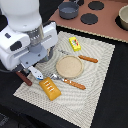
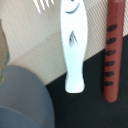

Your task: Interact with the objects in diverse but meaningful ways.

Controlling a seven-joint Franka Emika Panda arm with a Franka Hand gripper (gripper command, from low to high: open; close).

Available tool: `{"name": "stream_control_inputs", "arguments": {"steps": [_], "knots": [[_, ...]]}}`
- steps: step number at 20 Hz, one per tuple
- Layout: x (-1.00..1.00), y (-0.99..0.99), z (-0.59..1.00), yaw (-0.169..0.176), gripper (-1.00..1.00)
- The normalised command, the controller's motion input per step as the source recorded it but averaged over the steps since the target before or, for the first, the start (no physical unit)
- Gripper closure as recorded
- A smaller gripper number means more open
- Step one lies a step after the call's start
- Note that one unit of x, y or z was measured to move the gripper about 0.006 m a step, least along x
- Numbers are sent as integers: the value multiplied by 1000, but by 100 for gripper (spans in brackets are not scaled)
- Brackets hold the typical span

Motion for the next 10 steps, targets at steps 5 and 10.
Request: {"name": "stream_control_inputs", "arguments": {"steps": [5, 10], "knots": [[771, -123, 79, -76, -100], [793, -324, 1, -58, -100]]}}
